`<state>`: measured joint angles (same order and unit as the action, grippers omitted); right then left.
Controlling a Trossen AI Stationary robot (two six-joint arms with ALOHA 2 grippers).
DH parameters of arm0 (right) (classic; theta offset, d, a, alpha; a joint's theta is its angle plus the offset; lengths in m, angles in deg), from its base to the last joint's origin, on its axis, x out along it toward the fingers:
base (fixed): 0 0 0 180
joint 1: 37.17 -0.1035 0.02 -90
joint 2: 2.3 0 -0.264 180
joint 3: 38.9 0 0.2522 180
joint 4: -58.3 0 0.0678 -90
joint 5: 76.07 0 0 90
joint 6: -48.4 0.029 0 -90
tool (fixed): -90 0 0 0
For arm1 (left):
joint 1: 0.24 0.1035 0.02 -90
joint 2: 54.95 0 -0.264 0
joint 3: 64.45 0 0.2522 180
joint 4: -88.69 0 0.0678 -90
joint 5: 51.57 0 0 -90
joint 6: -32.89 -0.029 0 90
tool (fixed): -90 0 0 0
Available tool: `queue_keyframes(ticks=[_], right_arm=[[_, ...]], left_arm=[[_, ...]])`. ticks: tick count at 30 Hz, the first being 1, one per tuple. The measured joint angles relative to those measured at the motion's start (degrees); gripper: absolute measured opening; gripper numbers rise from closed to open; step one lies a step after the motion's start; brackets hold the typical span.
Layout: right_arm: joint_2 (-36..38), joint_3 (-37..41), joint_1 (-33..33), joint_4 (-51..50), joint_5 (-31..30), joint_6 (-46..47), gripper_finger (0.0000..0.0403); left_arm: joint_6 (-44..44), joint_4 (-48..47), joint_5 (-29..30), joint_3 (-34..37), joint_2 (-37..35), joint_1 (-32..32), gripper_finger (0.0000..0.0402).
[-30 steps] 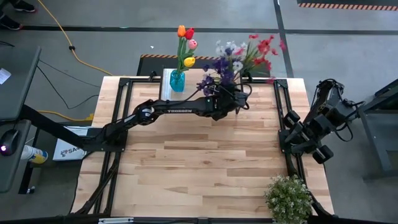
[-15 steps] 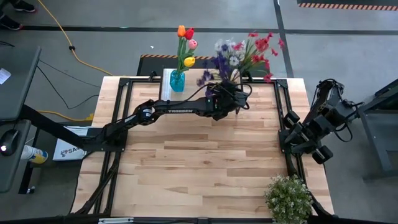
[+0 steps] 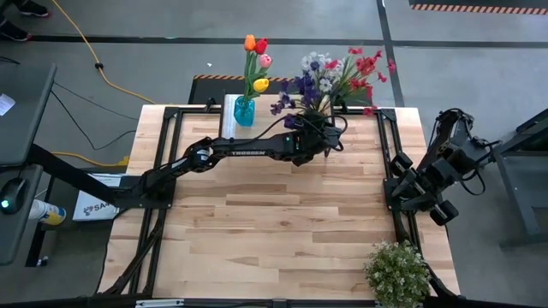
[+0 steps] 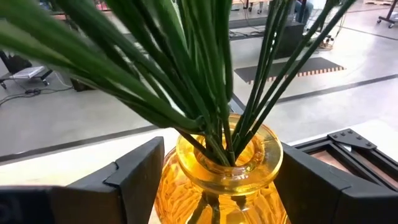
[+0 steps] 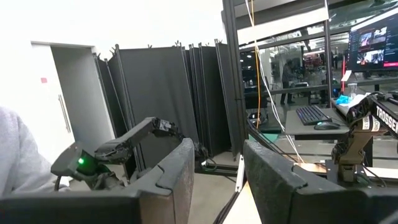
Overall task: Pick and place flowers into a vace then onto a shelf
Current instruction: Put the yellow flower vase on the shelf
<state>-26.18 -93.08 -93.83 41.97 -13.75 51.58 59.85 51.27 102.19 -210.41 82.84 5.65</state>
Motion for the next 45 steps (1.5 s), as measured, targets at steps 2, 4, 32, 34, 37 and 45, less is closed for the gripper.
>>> queue_keyframes(ticks=[2,4,32,34,37,45], right_arm=[[0.0,0.0,-0.02,-0.15,0.0,0.0,0.013],[0.0,0.0,-0.01,-0.18,0.0,0.0,0.013],[0.0,0.0,-0.01,-0.2,-0.01,-0.11,0.013],[0.0,0.0,-0.02,-0.19,-0.02,-0.17,0.013],[0.01,0.0,-0.02,-0.19,-0.02,-0.22,0.013],[0.01,-0.01,-0.01,-0.19,-0.02,-0.22,0.013]], left_arm=[[0.0,0.05,-0.04,0.0,0.01,-0.06,0.0316],[-0.02,0.05,-0.01,0.0,0.03,-0.25,0.0317],[-0.08,0.48,0.23,0.07,0.13,-0.39,0.0317],[-0.07,0.49,0.25,0.07,0.13,-0.39,0.0317],[-0.07,0.51,0.25,0.07,0.13,-0.39,0.0317],[-1.52,0.88,0.37,0.07,0.15,-0.44,0.0317]])
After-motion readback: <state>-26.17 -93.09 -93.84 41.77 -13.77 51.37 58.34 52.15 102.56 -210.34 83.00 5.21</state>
